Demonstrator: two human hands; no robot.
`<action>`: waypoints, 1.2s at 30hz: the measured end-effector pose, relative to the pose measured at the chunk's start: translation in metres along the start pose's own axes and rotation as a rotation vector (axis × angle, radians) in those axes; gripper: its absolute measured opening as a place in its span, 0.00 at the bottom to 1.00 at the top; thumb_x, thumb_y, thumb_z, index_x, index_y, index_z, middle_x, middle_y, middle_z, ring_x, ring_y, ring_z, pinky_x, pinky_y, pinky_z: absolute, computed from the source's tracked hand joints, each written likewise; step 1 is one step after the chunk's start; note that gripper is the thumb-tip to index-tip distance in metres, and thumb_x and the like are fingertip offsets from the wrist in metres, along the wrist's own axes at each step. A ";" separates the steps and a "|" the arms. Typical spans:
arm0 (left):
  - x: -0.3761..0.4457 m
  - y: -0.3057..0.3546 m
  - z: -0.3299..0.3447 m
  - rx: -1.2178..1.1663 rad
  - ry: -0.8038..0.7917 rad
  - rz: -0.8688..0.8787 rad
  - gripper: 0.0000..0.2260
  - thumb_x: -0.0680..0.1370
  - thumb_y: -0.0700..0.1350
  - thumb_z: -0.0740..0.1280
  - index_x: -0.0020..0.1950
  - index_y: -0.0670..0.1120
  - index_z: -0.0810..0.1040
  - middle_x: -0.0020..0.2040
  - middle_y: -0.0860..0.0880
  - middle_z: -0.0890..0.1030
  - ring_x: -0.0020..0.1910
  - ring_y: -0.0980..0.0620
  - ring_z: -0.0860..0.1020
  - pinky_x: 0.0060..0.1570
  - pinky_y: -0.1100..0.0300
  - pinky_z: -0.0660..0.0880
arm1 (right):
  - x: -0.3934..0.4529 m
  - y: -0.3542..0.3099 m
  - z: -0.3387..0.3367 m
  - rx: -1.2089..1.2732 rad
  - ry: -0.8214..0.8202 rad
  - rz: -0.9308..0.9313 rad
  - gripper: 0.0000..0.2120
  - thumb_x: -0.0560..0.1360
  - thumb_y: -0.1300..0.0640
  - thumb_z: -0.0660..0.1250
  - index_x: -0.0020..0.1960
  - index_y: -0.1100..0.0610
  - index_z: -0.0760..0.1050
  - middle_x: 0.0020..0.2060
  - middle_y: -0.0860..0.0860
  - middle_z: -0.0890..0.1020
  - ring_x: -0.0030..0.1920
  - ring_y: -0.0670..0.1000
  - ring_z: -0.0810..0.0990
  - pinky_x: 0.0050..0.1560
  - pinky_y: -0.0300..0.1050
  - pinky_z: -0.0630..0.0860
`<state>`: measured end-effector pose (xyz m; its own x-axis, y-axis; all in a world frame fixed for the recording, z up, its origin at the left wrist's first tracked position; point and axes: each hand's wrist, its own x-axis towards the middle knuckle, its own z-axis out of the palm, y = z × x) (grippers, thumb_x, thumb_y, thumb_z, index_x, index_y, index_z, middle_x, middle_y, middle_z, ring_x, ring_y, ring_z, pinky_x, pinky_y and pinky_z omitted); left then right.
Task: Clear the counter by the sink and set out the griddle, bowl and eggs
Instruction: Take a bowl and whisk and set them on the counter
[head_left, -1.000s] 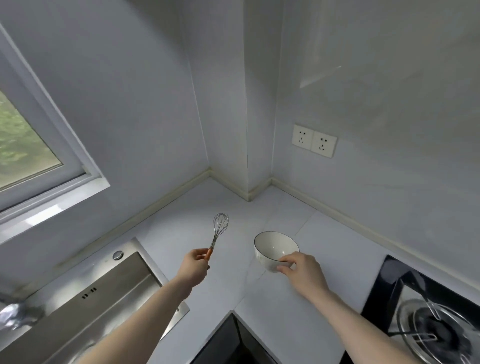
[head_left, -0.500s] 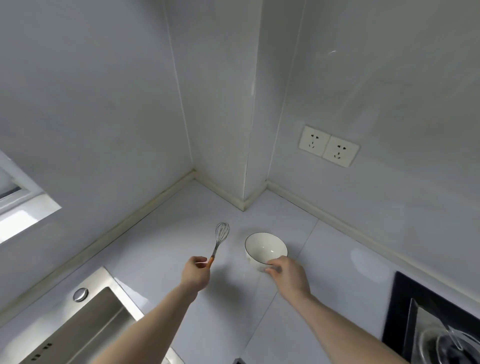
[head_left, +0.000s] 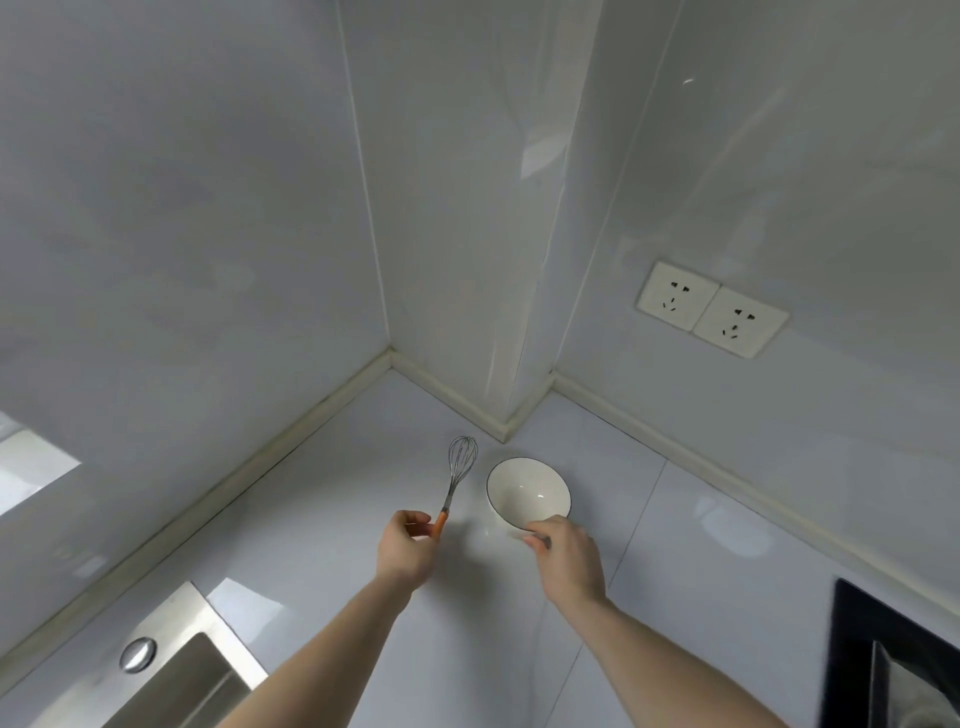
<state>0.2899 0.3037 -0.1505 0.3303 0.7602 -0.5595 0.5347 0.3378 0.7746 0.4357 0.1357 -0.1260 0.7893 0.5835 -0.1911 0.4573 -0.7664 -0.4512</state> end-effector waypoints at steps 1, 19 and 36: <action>0.003 0.001 0.001 0.002 -0.001 0.005 0.14 0.75 0.55 0.76 0.51 0.50 0.75 0.48 0.51 0.84 0.46 0.48 0.82 0.38 0.59 0.75 | 0.004 -0.002 0.004 -0.012 0.001 -0.003 0.07 0.78 0.52 0.69 0.44 0.53 0.80 0.39 0.50 0.79 0.39 0.55 0.77 0.38 0.49 0.74; 0.029 -0.007 0.008 0.333 -0.025 0.037 0.13 0.75 0.61 0.71 0.46 0.53 0.75 0.45 0.51 0.82 0.43 0.45 0.82 0.43 0.49 0.83 | -0.001 -0.025 0.003 0.088 -0.104 -0.022 0.17 0.79 0.54 0.69 0.67 0.52 0.78 0.64 0.46 0.80 0.66 0.50 0.77 0.63 0.39 0.71; -0.081 0.009 -0.022 0.416 -0.008 0.464 0.10 0.76 0.39 0.72 0.54 0.50 0.79 0.55 0.53 0.81 0.53 0.51 0.79 0.40 0.59 0.73 | -0.120 0.042 -0.085 0.178 -0.031 -0.063 0.22 0.80 0.55 0.67 0.73 0.47 0.71 0.69 0.40 0.70 0.70 0.42 0.70 0.69 0.33 0.64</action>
<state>0.2504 0.2573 -0.0917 0.6060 0.7711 -0.1954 0.5916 -0.2727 0.7587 0.3948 0.0101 -0.0477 0.7469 0.6391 -0.1834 0.4234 -0.6699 -0.6099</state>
